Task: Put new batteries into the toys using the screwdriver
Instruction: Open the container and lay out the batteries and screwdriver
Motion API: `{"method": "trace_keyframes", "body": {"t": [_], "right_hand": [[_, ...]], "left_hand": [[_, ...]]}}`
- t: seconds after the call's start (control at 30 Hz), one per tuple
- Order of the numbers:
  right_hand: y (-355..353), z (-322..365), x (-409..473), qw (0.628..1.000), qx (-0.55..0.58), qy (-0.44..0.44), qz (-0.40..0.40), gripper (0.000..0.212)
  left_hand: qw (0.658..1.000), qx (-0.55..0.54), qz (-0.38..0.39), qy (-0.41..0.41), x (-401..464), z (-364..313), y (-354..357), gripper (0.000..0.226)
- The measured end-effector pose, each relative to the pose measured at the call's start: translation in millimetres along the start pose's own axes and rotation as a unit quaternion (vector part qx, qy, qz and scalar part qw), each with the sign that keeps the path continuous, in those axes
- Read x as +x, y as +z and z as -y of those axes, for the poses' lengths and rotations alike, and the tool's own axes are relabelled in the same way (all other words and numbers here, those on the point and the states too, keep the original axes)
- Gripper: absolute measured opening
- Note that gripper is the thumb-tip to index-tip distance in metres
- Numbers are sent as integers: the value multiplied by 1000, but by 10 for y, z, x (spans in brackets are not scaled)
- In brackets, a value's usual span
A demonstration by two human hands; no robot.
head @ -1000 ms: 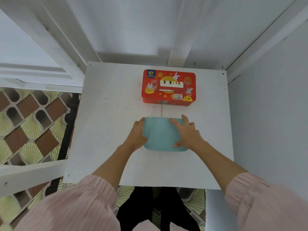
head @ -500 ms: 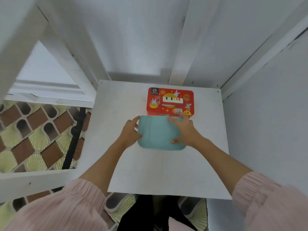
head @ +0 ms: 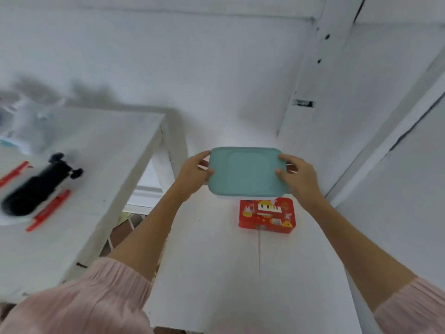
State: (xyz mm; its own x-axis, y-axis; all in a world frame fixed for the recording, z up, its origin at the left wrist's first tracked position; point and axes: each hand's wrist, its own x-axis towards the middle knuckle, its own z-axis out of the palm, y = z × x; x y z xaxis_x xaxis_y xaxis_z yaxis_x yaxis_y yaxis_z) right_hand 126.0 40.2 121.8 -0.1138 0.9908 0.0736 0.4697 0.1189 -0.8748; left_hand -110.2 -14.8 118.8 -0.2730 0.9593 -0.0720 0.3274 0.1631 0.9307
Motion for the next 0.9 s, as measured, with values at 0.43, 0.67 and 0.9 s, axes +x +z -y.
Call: {"method": "trace_keyframes", "body": {"t": [0.43,0.67,0.9], "right_hand": [[230,912,-309,986,163,-17,40,37],[705,1496,-540,973,218,-44,55,30],[1663,2186,-775,969,238,-53,25,27]], "left_hand": [[995,-32,-83,48,-541,-490,-1025,42],[990,-37,-111,77,-837,-449,-1825,40],[989,-36,-100,106,-907,-325,-3020,39]]}}
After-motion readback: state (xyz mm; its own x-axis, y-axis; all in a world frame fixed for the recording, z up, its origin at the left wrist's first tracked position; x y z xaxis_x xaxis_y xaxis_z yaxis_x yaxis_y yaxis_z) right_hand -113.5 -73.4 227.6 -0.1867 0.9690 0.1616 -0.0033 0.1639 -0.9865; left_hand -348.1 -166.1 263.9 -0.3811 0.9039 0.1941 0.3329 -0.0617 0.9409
